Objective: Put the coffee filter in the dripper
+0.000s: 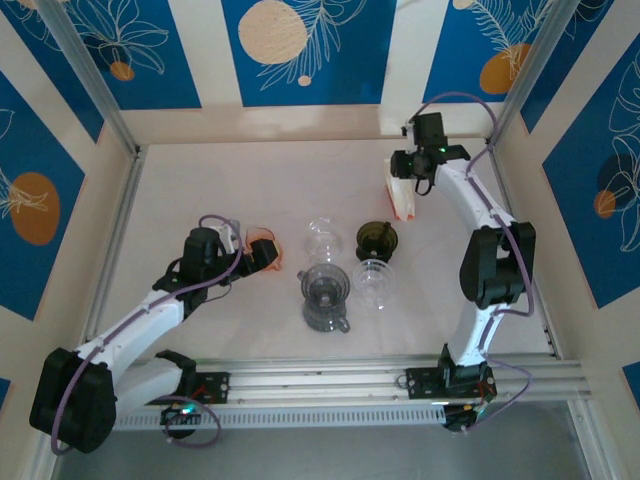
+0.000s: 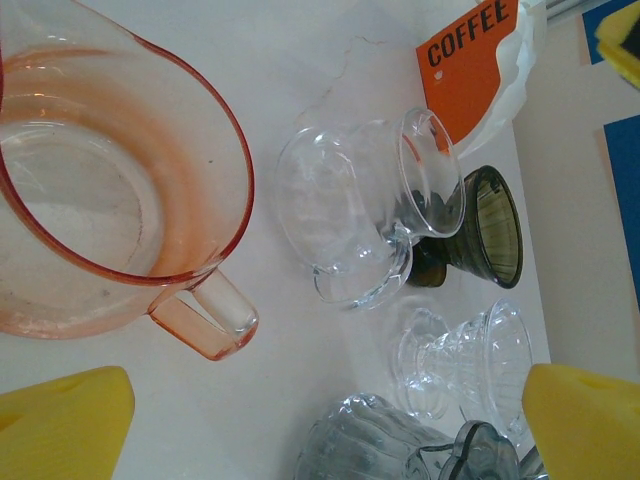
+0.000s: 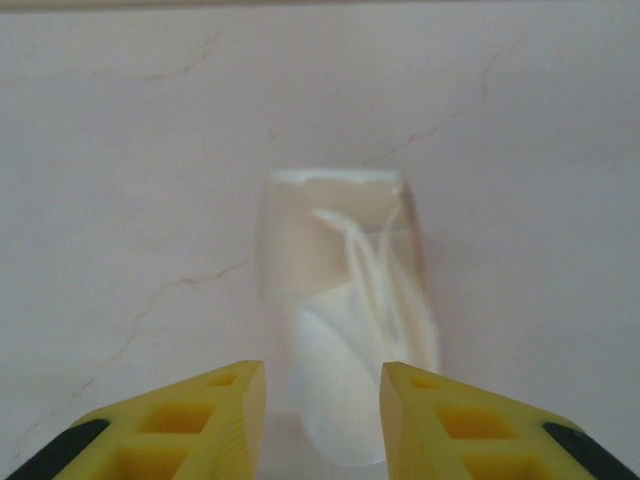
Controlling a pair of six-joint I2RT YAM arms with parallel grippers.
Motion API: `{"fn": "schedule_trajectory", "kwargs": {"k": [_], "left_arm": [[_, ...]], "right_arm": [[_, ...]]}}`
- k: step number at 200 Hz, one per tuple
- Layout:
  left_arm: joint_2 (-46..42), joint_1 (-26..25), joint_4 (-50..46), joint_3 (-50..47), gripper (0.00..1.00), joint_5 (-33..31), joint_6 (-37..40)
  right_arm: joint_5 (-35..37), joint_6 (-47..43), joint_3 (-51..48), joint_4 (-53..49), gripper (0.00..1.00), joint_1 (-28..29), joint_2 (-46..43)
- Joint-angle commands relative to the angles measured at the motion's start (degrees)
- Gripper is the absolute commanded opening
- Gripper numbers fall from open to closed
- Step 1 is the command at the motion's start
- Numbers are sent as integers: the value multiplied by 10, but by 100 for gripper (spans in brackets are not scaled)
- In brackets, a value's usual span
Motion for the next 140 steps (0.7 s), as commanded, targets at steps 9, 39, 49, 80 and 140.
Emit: {"fn": "schedule_trajectory", "kwargs": {"k": [9,39,49,80,140], "left_arm": [[6,-2,-10,16,100,-1,-1],[13,-2,-4,15,100,-2,-2],[16,-2,-3,14,100,0,-2],[21,-2,5,12,100,4,-5],[19,-2,5,11,100,2,-6]], "right_arm": [[12,32,-2,-41,35,-1,21],[10,41,-41,-24,31,-2,16],[12,42,-47,-21,31,-3,16],[15,40,-52,-15,29,-6,19],[20,35,-47,-12,27,-12,29]]}}
